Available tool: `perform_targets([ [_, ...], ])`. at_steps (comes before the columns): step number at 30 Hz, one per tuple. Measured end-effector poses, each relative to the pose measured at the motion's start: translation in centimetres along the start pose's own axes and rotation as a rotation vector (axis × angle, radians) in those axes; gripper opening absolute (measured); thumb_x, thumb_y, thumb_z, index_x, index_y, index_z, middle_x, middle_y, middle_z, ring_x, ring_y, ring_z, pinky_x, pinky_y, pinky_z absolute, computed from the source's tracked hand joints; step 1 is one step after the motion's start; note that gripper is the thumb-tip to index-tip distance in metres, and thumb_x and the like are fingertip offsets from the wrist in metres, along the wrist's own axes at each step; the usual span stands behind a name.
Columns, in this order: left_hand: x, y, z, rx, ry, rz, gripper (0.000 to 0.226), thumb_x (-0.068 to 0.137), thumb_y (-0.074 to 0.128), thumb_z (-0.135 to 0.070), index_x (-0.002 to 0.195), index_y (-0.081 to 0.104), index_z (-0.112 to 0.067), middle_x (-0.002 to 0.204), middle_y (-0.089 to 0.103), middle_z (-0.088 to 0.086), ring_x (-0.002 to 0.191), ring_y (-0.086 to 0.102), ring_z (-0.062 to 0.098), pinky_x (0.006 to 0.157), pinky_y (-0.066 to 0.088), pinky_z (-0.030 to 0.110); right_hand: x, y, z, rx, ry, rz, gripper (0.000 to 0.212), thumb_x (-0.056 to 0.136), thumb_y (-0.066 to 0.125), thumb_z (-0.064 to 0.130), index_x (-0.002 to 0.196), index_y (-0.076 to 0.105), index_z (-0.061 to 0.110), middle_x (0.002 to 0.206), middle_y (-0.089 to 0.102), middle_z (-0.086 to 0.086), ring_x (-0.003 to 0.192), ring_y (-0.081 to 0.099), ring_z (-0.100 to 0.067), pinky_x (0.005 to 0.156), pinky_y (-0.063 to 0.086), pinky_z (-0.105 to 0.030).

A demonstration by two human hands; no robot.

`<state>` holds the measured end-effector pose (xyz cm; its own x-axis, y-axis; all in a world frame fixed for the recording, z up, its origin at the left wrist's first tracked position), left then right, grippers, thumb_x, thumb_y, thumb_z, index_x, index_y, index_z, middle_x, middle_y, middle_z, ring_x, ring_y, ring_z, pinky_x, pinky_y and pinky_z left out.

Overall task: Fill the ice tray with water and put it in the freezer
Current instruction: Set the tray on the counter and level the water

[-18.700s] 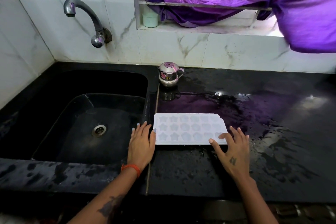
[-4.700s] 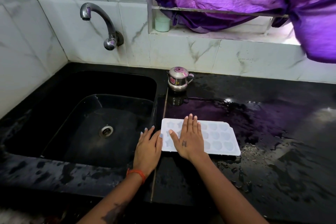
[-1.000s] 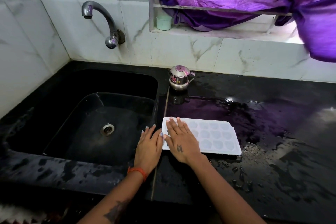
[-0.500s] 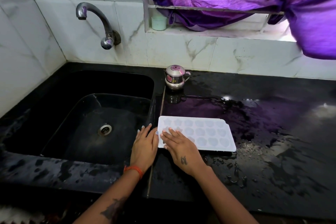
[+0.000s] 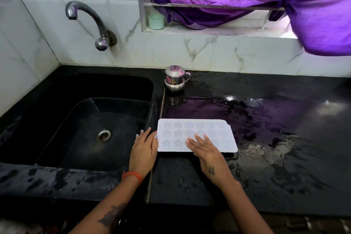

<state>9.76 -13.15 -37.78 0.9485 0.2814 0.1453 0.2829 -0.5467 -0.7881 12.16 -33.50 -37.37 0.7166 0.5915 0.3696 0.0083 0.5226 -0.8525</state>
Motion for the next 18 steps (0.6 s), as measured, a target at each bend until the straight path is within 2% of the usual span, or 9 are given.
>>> perform_targets([
  [5,-0.1,-0.1,-0.2,-0.004,-0.002,0.006,0.055,0.093,0.020,-0.040,0.132,0.052,-0.019,0.147,0.040,0.006,0.142,0.025,0.022,0.115,0.003,0.023,-1.8,-1.5,-2.4,0.035,0.086,-0.053,0.058,0.078,0.052,-0.020,0.129,0.055,0.007,0.134,0.055,-0.005,0.130,0.044,-0.028,0.119,0.012,-0.026],
  [9,-0.1,-0.1,-0.3,0.003,0.001,0.006,0.040,0.101,0.029,-0.029,0.133,0.051,-0.018,0.148,0.039,0.005,0.142,0.023,0.020,0.115,0.003,0.023,-3.0,-3.3,-3.9,0.035,0.132,-0.093,0.036,0.091,0.046,0.005,0.124,0.059,0.003,0.132,0.052,-0.004,0.129,0.042,-0.027,0.118,0.010,-0.024],
  [12,-0.1,-0.1,-0.3,-0.001,0.001,0.001,0.038,0.101,0.031,-0.026,0.132,0.052,-0.019,0.148,0.039,0.005,0.142,0.023,0.020,0.115,0.003,0.024,-3.6,-4.0,-4.8,0.020,0.182,-0.106,0.040,0.094,0.040,0.020,0.125,0.058,0.003,0.134,0.048,-0.002,0.134,0.034,-0.018,0.118,0.010,-0.024],
  [15,-0.1,-0.1,-0.2,0.002,-0.001,0.004,0.038,0.101,0.031,-0.026,0.132,0.052,-0.019,0.147,0.040,0.005,0.142,0.024,0.020,0.116,0.004,0.025,-4.0,-4.3,-5.6,0.056,0.322,-0.135,0.047,0.097,0.035,0.031,0.134,0.048,0.004,0.141,0.040,0.001,0.141,0.022,-0.015,0.116,0.004,-0.016],
  [18,-0.2,-0.1,-0.2,0.003,0.000,0.007,0.039,0.101,0.031,-0.028,0.133,0.052,-0.017,0.146,0.041,0.006,0.142,0.025,0.022,0.117,0.006,0.027,-4.1,-4.4,-5.9,0.131,0.448,-0.134,0.042,0.101,0.039,0.025,0.140,0.039,0.011,0.145,0.030,0.009,0.144,0.011,-0.010,0.110,0.001,-0.004],
])
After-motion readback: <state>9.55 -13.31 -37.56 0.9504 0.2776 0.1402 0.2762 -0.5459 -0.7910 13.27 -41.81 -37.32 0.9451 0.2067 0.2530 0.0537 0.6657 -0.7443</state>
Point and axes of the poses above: each hand's wrist, its own x-axis towards the middle knuckle, its own y-axis out of the palm, z = x × y, the point moved 6 cm from there along x, towards the middle knuckle
